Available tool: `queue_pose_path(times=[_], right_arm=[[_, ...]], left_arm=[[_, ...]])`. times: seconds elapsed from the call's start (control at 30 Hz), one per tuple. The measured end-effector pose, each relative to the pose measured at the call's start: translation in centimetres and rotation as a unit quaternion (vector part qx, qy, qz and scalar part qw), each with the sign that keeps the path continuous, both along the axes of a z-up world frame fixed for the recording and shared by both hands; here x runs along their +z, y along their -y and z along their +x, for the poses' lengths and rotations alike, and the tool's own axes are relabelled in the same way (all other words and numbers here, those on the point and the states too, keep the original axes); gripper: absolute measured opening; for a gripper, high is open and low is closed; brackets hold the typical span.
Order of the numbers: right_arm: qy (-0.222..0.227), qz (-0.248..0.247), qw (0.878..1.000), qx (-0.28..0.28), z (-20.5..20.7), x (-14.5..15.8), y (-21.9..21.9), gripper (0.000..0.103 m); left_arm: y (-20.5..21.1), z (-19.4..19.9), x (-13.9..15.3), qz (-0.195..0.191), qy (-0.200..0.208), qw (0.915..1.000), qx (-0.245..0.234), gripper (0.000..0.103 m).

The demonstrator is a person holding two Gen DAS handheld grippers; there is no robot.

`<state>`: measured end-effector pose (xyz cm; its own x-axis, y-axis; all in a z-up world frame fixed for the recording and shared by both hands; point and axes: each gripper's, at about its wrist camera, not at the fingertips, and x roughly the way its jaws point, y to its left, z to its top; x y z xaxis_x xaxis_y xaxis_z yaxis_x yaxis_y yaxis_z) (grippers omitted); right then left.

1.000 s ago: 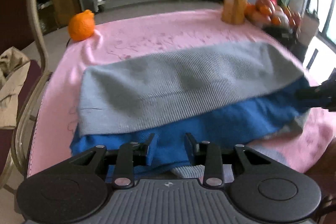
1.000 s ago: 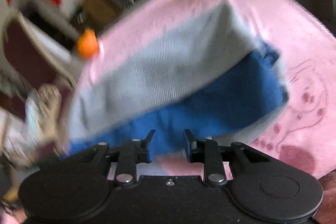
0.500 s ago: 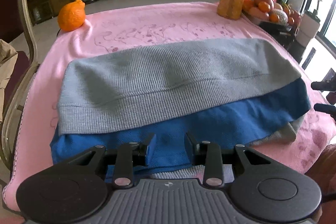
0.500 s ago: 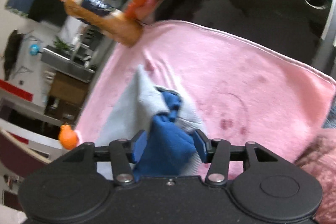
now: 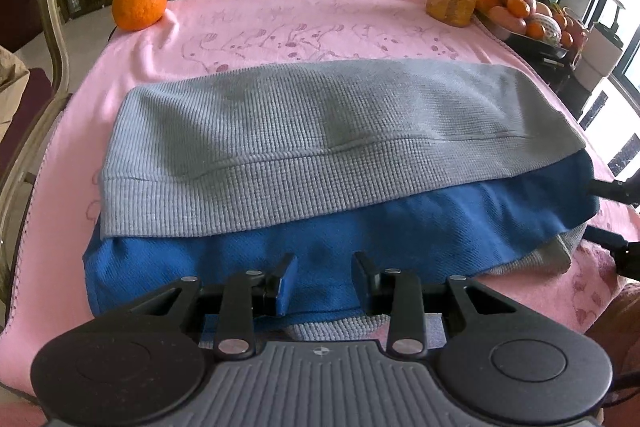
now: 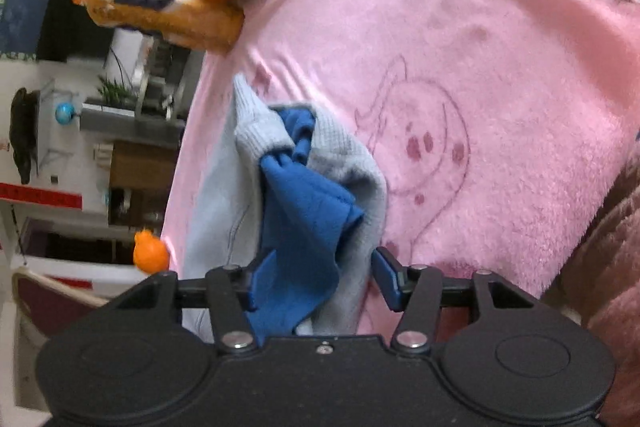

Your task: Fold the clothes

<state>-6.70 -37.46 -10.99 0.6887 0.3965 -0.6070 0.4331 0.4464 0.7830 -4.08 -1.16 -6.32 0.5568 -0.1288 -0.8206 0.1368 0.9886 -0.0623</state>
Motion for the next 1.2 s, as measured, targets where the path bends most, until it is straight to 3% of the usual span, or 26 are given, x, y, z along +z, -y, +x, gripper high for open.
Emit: queue_pose_path(times=[0.1,0.27,0.4,0.57,0.63,0.73,0.77,0.8,0.83,0.9,1.0,1.1,1.2], right_arm=[[0.015,-0.006,1.0,-0.016,0.0,-0.3,-0.6,0.052],[0.02,0.09,0.996,0.02,0.9,-2.0,-1.5,0.046],[0.031,0.046,0.997,-0.049,0.7,-1.5,-1.2,0.044],[0.048,0.054,0.997,-0.015,1.8,-2.0,-2.3,0.045],[0.051,0.029,0.997,-0.052,1.9,-1.6,-1.9,0.049],[0.046,0.052,0.994,-0.089,2.3,-1.8,-1.9,0.055],[0.042,0.052,0.993,-0.096,2.4,-1.7,-2.0,0.052],[0.035,0.042,0.994,-0.099,2.6,-1.4,-2.3,0.03],[0.026,0.032,0.994,-0.101,2.8,-1.2,-2.7,0.02],[0.016,0.01,0.995,-0.097,2.9,-0.1,-3.1,0.018],[0.015,-0.021,0.997,-0.078,2.8,1.5,-3.9,0.018],[0.031,-0.053,0.996,-0.057,3.4,3.2,-4.7,0.018],[0.054,-0.076,0.995,-0.039,4.2,5.2,-5.8,0.016]], left_arm=[[-0.2,0.0,0.0,-0.002,-0.002,1.0,0.003,0.035],[-0.7,0.1,0.1,-0.009,-0.005,0.9999,0.006,0.034],[-0.8,0.1,0.1,-0.011,-0.006,0.9999,0.006,0.034],[-0.9,0.3,0.0,-0.013,-0.01,0.9998,0.008,0.034],[-0.9,0.3,0.0,-0.013,-0.01,0.9998,0.007,0.034],[-1.1,0.3,0.1,-0.019,-0.012,0.9997,0.006,0.034],[-1.2,0.3,0.2,-0.023,-0.013,0.9996,0.005,0.034],[-1.3,0.2,0.3,-0.029,-0.015,0.9995,0.001,0.032],[-1.4,0.2,0.6,-0.04,-0.016,0.999,-0.007,0.028],[-1.9,0.4,1.9,-0.082,-0.018,0.9958,-0.035,0.023],[-2.5,1.9,4.6,-0.135,-0.001,0.9875,-0.082,0.023],[-2.3,4.5,6.0,-0.131,0.014,0.9858,-0.104,0.022],[-1.2,7.3,4.8,-0.134,-0.014,0.9825,-0.129,0.02]])
